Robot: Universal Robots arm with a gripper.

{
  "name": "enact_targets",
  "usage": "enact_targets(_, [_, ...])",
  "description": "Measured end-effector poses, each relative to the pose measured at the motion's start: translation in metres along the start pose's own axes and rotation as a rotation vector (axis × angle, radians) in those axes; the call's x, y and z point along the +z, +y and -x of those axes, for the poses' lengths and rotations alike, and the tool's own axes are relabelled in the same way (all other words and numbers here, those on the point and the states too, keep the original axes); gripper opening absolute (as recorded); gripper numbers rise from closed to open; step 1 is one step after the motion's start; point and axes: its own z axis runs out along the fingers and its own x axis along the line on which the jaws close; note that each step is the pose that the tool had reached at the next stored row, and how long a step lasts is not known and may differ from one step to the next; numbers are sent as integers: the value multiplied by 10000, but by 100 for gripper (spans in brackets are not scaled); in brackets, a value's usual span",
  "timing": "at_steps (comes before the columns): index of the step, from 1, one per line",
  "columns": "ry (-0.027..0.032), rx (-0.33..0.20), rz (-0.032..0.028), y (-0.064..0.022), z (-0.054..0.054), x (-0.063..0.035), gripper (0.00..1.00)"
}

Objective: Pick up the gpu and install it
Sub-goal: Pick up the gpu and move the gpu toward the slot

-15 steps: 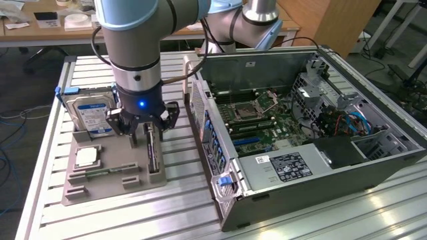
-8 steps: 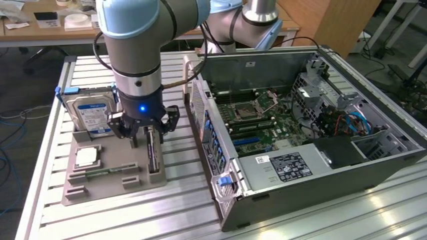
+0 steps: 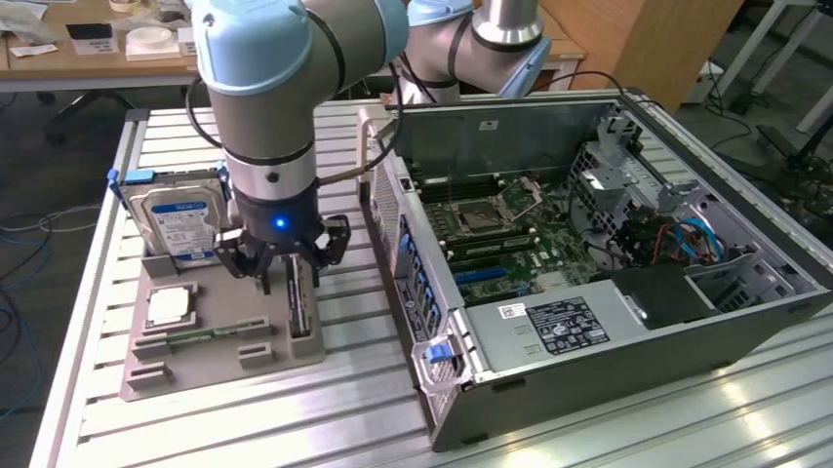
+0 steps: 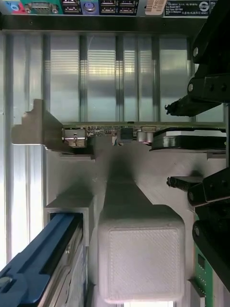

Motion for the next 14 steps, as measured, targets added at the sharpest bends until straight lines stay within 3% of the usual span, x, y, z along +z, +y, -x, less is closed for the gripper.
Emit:
enact_targets(4, [-1,0,1,-2,10,69,62])
enact_targets(11, [0,1,-2,-2,9,71,62])
enact_targets(14, [1,1,-3,-2,9,72,54])
